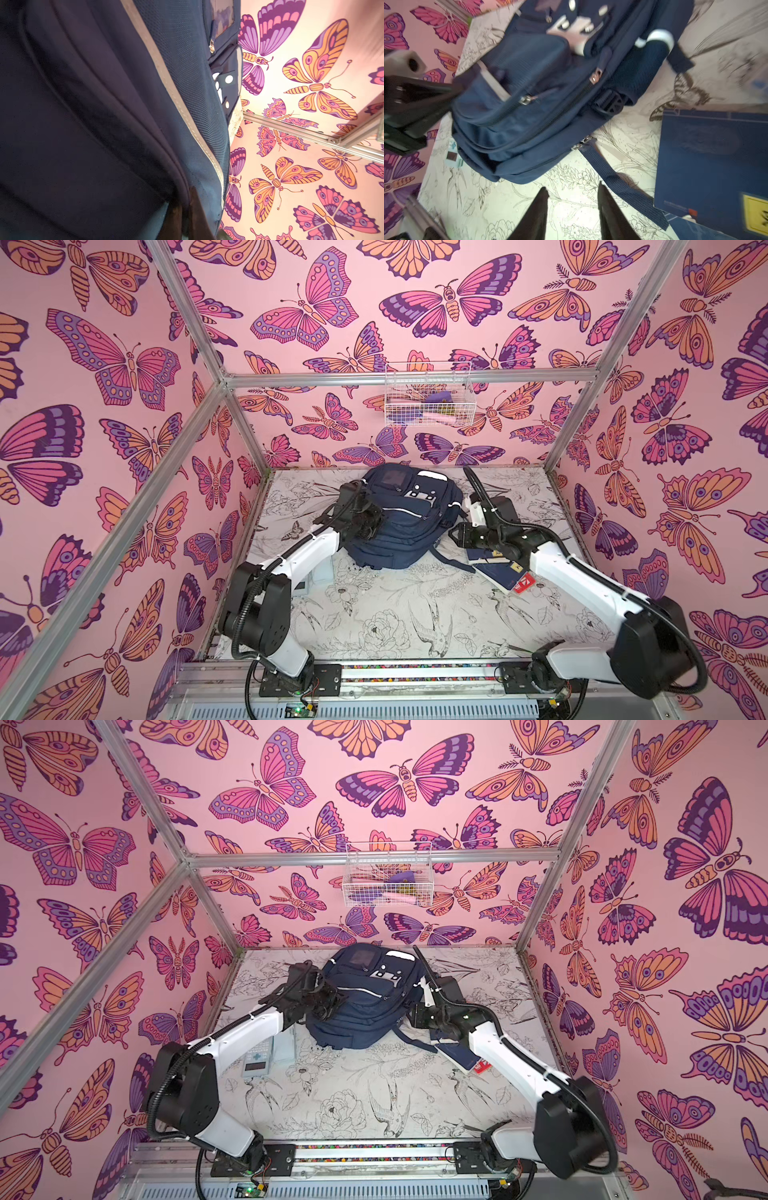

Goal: Pack the student bag

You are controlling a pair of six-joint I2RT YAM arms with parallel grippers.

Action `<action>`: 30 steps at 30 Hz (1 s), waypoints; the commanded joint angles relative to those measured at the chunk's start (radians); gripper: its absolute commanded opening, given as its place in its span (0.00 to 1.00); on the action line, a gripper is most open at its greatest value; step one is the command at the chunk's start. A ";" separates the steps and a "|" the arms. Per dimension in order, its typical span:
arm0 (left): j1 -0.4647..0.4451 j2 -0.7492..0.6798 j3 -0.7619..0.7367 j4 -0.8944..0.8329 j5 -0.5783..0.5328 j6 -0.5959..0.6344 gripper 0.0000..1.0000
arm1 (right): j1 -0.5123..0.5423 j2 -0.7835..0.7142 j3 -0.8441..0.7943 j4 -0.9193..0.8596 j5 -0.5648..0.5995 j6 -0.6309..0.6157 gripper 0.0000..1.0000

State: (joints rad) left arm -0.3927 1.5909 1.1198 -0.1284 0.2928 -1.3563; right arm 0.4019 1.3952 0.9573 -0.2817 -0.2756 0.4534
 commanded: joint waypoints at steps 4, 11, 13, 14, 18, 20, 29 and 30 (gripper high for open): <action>-0.002 -0.071 0.061 0.088 0.075 -0.049 0.00 | -0.076 0.126 -0.068 0.223 -0.417 -0.054 0.53; -0.002 -0.077 0.076 0.088 0.085 -0.071 0.00 | -0.089 0.255 -0.116 0.435 -0.528 0.008 0.56; -0.002 -0.083 0.079 0.088 0.086 -0.076 0.00 | -0.092 0.279 -0.129 0.491 -0.541 0.026 0.56; -0.002 -0.084 0.081 0.089 0.086 -0.078 0.00 | -0.095 0.291 -0.138 0.529 -0.550 0.039 0.56; -0.002 -0.089 0.094 0.087 0.090 -0.083 0.00 | -0.111 0.322 -0.153 0.617 -0.581 0.063 0.57; -0.002 -0.089 0.102 0.086 0.095 -0.084 0.00 | -0.121 0.331 -0.161 0.655 -0.588 0.076 0.57; -0.002 -0.087 0.103 0.083 0.106 -0.098 0.00 | -0.132 0.378 -0.136 0.720 -0.652 0.097 0.55; -0.002 -0.086 0.103 0.083 0.105 -0.098 0.00 | -0.131 0.381 -0.134 0.727 -0.658 0.103 0.55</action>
State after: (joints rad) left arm -0.3927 1.5581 1.1831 -0.1120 0.3260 -1.4124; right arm 0.2764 1.7557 0.7979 0.3889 -0.8875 0.5442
